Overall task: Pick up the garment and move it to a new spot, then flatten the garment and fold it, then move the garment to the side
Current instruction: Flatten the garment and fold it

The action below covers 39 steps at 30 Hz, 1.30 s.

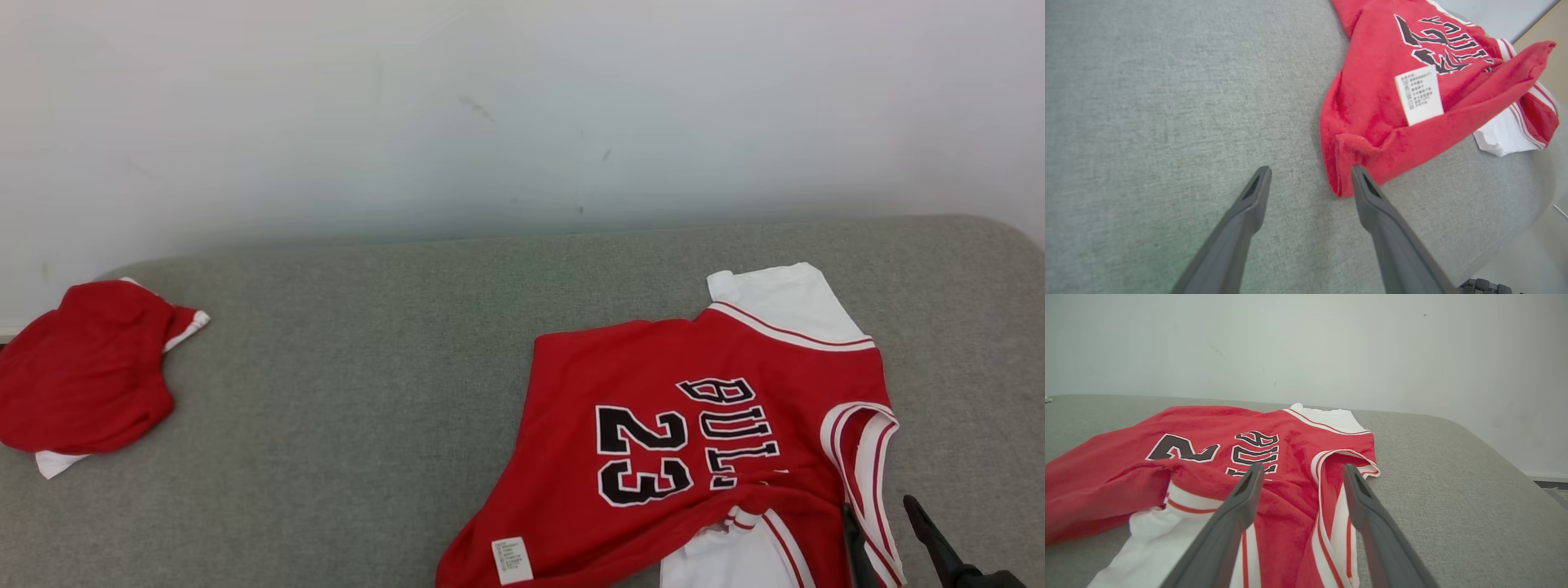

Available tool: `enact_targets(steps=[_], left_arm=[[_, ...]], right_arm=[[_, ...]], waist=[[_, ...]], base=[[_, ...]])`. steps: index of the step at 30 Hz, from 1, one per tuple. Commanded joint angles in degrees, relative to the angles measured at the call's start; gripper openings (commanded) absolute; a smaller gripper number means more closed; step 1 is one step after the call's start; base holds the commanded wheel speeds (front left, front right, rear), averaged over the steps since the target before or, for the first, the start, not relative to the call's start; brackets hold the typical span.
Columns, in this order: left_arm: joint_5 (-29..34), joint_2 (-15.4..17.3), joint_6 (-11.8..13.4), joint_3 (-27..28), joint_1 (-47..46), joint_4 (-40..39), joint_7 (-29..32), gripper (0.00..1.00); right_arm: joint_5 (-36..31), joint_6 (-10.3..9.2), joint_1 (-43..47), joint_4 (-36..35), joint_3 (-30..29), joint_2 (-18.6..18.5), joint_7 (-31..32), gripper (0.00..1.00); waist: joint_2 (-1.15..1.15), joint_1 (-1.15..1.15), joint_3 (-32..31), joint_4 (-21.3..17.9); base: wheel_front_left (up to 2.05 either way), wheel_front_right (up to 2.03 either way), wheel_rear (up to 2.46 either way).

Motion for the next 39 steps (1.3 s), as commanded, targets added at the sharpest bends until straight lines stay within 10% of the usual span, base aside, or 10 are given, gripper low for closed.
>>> enact_targets(steps=[1,14,25,39], left_arm=[[-0.3,0.8,0.5,0.5,1.3,-0.2,-0.7,1.00],[9.5,-1.6,7.6,18.9,9.0,-13.4,-2.3,1.00],[24.1,-12.9,2.6,34.8,15.8,-17.6,-2.4,1.00],[32.9,-19.7,-5.7,45.0,17.9,-16.0,-2.4,1.00]], right_arm=[[0.3,-0.15,0.7,0.0,-0.2,-0.3,-0.2,1.00],[-0.3,-0.15,0.9,-1.0,-0.8,-0.3,-0.2,1.00],[-1.2,-0.15,1.7,-1.4,-1.6,-0.8,-0.2,1.00],[-3.2,-0.15,3.0,-0.2,-2.9,-0.6,-0.2,1.00]], waist=[[0.00,0.00,-0.1,0.1],[0.00,0.00,-0.6,1.7],[0.00,0.00,-3.3,1.9],[0.00,0.00,-5.0,1.9]], base=[[0.00,0.00,0.00],[0.00,0.00,0.00],[0.00,0.00,0.00],[0.00,0.00,0.00]])
